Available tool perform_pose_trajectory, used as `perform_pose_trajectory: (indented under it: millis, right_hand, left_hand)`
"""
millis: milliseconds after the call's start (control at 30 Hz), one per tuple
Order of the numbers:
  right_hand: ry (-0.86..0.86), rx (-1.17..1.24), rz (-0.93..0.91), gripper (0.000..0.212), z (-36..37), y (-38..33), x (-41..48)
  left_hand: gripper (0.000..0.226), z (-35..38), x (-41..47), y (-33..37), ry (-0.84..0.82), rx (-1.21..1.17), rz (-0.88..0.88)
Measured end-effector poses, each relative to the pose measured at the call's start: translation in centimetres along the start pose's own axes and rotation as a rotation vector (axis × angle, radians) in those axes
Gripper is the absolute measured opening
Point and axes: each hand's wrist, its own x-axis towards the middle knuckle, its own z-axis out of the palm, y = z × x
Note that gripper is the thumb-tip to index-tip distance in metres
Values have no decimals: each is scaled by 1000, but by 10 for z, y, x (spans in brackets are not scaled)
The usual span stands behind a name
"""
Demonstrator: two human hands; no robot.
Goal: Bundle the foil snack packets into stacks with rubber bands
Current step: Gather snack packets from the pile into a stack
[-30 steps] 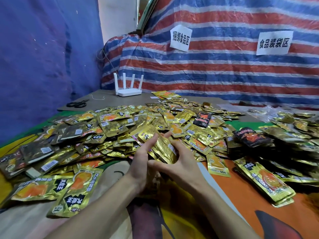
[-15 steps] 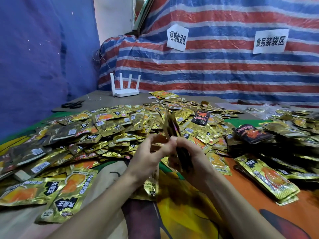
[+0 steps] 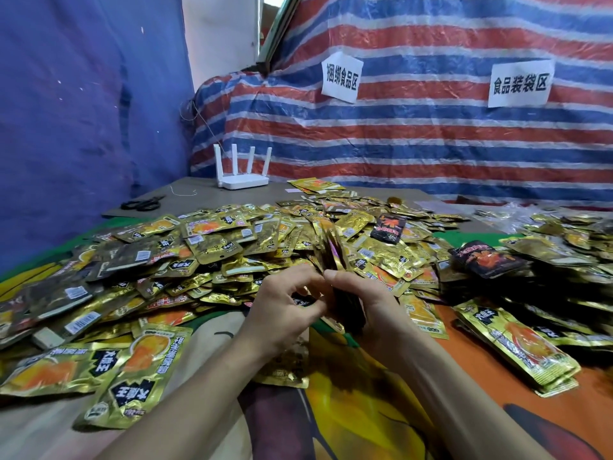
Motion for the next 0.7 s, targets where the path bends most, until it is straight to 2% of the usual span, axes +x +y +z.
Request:
perform_pose_trajectory:
  millis: [67, 167, 233, 267, 333, 400, 500, 567, 633, 700]
  right_hand:
    - [0, -96, 35, 46, 1, -2, -2]
    - [10, -177, 105, 36, -5, -8, -5]
    - [13, -236, 124, 32, -7, -11, -7]
    - [6, -267, 115, 34, -8, -10, -6]
    - [-10, -328, 77, 48, -6, -8, -5]
    - [-14, -376, 33, 58, -5, -6, -4]
    - [9, -469, -103, 41, -4, -3, -2]
    - [60, -612, -223, 41, -1, 4, -2]
    - [73, -754, -308, 57, 2, 13, -2]
    - [39, -760, -327, 66, 5, 17, -2]
  left_hand:
    - [17, -5, 1, -3, 0, 87, 22]
    - [20, -9, 4, -8, 153, 223, 7]
    - [17, -10, 6, -9, 238, 231, -12]
    - [17, -10, 6, -8, 228, 204, -20]
    - [16, -8, 4, -6, 141, 116, -50]
    - [1, -7, 2, -5, 100, -103, -189]
    - [46, -3, 3, -4, 87, -576, -504]
    - [64, 2, 5, -3, 61, -674, -660]
    - [52, 7, 6, -3, 39, -648, -729]
    - [29, 8, 7, -5, 86, -640, -771]
